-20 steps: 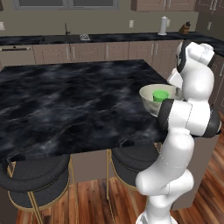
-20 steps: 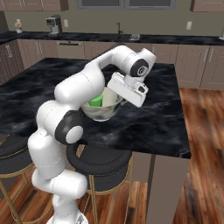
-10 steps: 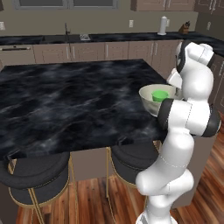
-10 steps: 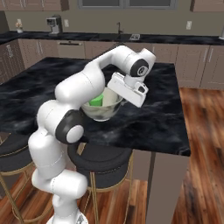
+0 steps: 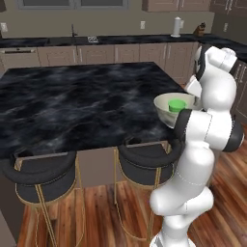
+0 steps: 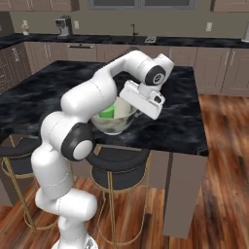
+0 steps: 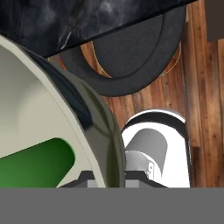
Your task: Place the cup inside the bowl on the dining table and move the bowl to any counter.
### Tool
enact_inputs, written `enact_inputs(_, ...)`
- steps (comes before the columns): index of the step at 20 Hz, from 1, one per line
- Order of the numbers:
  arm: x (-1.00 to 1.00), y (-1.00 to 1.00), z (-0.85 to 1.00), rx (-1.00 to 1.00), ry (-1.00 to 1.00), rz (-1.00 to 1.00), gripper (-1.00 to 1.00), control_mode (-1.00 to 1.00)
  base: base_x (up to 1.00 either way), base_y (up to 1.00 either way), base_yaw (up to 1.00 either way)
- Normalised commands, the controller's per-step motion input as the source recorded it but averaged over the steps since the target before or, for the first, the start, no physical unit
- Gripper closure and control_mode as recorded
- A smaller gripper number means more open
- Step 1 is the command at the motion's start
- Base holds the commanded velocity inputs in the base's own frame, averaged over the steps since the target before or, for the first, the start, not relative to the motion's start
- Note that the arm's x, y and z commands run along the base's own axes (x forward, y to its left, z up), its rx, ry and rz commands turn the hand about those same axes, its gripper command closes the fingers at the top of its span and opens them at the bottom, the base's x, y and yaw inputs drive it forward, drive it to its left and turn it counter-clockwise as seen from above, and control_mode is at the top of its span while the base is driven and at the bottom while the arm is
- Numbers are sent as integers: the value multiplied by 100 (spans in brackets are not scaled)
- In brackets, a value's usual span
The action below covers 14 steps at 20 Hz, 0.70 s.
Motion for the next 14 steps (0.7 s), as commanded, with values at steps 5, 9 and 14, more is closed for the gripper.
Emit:
enact_inputs(5,0,0,0,0,0,0,100,100,-9,-30,0)
enact_inputs(9,0,0,0,0,0,0,100,100,0,-64,0)
enact_inputs(14,0,0,0,0,0,0,100,100,0,-76,0)
